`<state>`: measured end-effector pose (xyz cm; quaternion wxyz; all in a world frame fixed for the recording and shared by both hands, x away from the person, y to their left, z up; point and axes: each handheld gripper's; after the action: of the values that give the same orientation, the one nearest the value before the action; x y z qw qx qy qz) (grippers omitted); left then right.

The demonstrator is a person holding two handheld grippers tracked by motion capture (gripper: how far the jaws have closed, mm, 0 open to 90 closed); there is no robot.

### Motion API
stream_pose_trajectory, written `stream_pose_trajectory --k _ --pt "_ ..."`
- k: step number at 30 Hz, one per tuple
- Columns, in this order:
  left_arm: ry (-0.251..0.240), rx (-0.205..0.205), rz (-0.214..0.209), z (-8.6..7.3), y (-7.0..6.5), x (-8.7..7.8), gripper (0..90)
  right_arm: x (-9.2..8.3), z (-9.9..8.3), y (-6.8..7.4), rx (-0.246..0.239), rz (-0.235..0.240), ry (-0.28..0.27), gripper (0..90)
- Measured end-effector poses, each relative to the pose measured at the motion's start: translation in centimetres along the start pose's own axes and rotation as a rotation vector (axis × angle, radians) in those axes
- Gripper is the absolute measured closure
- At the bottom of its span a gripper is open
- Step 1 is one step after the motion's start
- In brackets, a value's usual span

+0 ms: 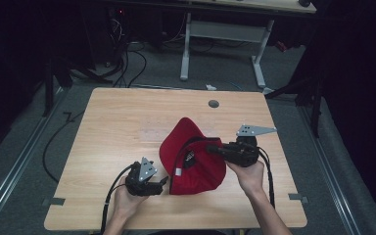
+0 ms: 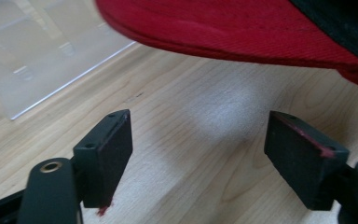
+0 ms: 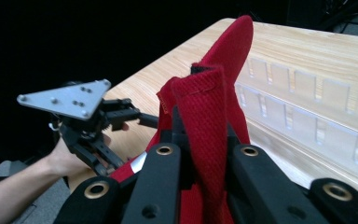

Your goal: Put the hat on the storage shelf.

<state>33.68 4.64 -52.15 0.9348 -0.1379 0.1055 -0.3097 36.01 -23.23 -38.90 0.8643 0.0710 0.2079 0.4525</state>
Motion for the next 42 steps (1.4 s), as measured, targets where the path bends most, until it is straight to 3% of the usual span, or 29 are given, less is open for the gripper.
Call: stream_pose_trajectory --k 8,13,23,30,42 --pt "-0.044 -0.060 -0.036 0.5 -0.6 0.1 22.6 0.9 0.3 0.6 0.000 0.013 -0.005 85.2" --pt "-0.047 -0.068 -0.029 0.8 -0.7 -0.1 19.0 1.2 0.1 0.2 -0.002 -0.009 0.011 85.2" --pt "-0.069 -0.031 -0.011 0.9 -1.0 -0.6 16.9 1.2 -0.9 -0.7 0.023 -0.041 0.040 85.0" --pt "-0.109 -0.005 -0.030 1.7 -1.6 -1.6 17.7 0.7 -0.8 -0.3 0.011 -0.042 0.056 84.9" --pt "-0.104 0.052 -0.055 2.7 -2.6 -2.4 18.5 0.5 -1.0 0.0 0.020 -0.037 0.092 84.7"
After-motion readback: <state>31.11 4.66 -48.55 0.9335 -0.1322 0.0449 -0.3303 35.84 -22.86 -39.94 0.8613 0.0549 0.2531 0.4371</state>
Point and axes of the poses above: each handheld gripper's, and its own axes: x roughly forward along the jaws, z roughly out of its top, y roughly to its left, and after that the axes turned 8 degrees about -y, right-handed
